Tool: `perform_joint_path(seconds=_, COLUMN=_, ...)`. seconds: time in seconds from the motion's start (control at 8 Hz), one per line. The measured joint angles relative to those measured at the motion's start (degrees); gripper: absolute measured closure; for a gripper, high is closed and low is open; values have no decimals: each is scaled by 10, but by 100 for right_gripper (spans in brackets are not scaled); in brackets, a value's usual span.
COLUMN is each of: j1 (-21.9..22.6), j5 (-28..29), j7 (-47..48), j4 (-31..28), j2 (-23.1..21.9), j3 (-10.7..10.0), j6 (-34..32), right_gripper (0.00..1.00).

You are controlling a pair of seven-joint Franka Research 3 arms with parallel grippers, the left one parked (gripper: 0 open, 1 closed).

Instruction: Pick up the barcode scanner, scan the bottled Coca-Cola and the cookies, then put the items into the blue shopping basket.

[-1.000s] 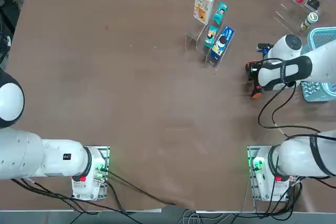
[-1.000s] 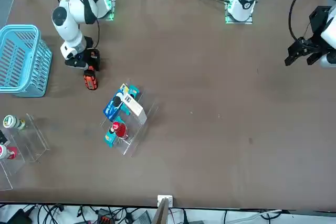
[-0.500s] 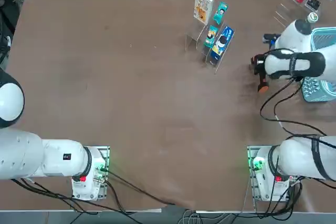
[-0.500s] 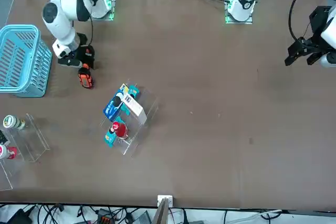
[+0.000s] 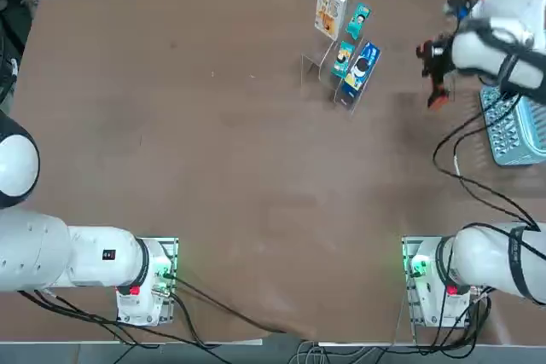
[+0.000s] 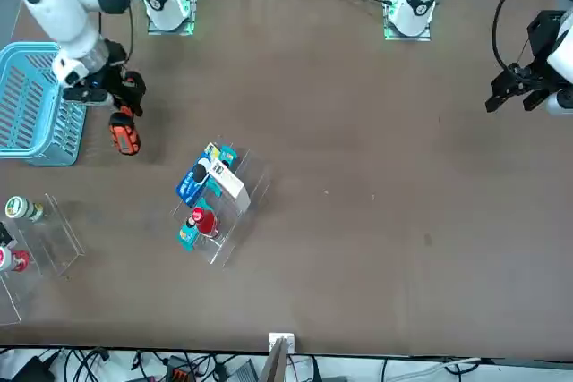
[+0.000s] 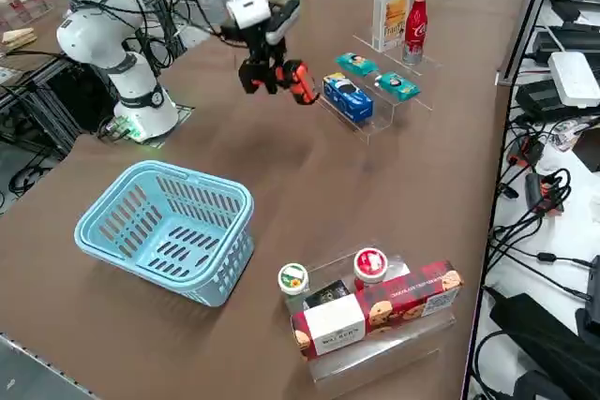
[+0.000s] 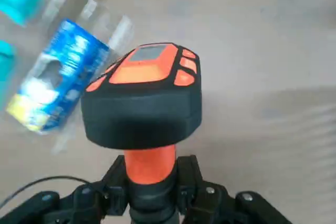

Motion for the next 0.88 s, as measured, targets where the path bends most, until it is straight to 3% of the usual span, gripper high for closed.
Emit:
perform_joint_path(seconds=0.25, j1=9, j5=90, j7=-25, j4=87, j2=20, j3=-2, j6=-80, right_gripper=55)
perform_joint_path(seconds=0.5, j1=9, j5=223, j7=-82, j4=150, j2=77, j3=-30, j6=-123, right_gripper=55)
perform_joint_path(seconds=0.62, j1=8, j5=308, j7=-132, j4=165, j2=109, j3=-42, j6=-125, right_gripper=55)
perform_joint_path(seconds=0.88, j1=5, j5=496, j7=-246, j4=171, j2=166, j3=-47, j6=-126, right_gripper=55)
